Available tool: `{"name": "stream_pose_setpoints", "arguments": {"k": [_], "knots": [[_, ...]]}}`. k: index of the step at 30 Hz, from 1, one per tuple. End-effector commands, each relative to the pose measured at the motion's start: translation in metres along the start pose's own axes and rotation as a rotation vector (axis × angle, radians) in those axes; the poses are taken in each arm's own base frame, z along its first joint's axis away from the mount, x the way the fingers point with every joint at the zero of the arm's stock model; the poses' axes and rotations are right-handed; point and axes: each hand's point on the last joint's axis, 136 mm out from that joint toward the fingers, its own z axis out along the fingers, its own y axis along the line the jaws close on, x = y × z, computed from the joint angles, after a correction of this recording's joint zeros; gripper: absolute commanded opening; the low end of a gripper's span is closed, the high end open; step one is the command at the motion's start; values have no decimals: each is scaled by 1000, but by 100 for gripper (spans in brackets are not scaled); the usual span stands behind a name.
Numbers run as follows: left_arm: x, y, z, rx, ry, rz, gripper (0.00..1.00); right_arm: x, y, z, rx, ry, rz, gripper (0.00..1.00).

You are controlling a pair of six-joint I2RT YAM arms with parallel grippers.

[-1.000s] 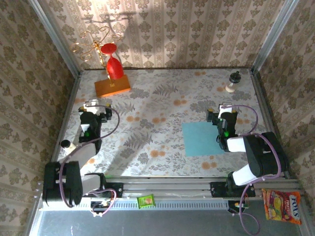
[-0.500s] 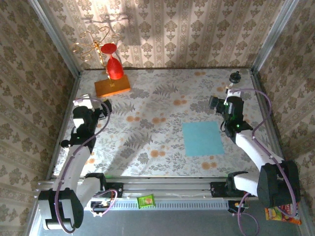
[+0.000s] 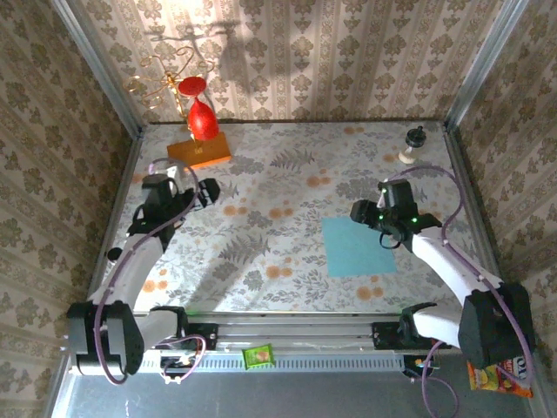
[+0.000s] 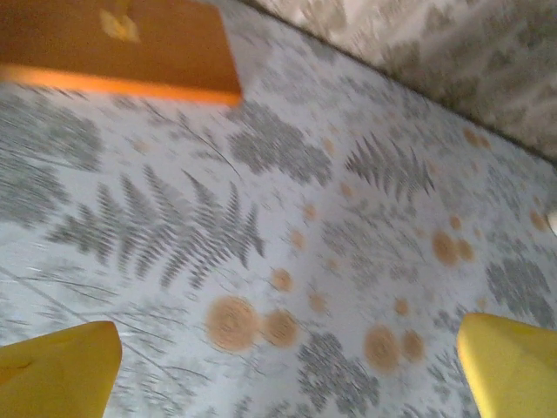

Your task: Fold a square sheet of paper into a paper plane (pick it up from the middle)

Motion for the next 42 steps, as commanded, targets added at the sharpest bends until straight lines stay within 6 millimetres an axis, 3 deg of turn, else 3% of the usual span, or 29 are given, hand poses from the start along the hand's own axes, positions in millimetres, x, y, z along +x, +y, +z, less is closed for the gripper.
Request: {"name": "stream_pose_setpoints", "arguments": {"k": [1, 5, 12, 18, 24, 27, 32, 36, 39, 42], "knots": [[10, -29, 12, 77, 57, -22, 100, 28, 16, 15, -27, 116, 33, 55], [32, -53, 31, 121, 124, -11, 100, 49, 28, 36, -11, 203, 22, 44], [62, -74, 50, 156, 191, -4, 100, 79, 25, 61, 76, 289, 7, 44], [68, -70, 52, 142, 194, -21, 100, 89, 31, 79, 101, 309, 19, 45], [70, -57, 54, 74, 192, -40, 100, 89, 60, 116, 139, 319, 158, 45], [70, -47, 55, 20, 198, -60, 100, 79, 96, 135, 104, 305, 215, 45], [70, -47, 55, 14, 215, -71, 100, 58, 148, 158, 15, 288, 328, 43], [76, -48, 55, 13, 255, -68, 100, 24, 175, 148, -106, 258, 338, 39], [84, -52, 57, 16, 307, -52, 100, -5, 174, 123, -185, 212, 326, 41], [93, -64, 63, 33, 356, -27, 100, -14, 143, 109, -183, 214, 292, 44]]}}
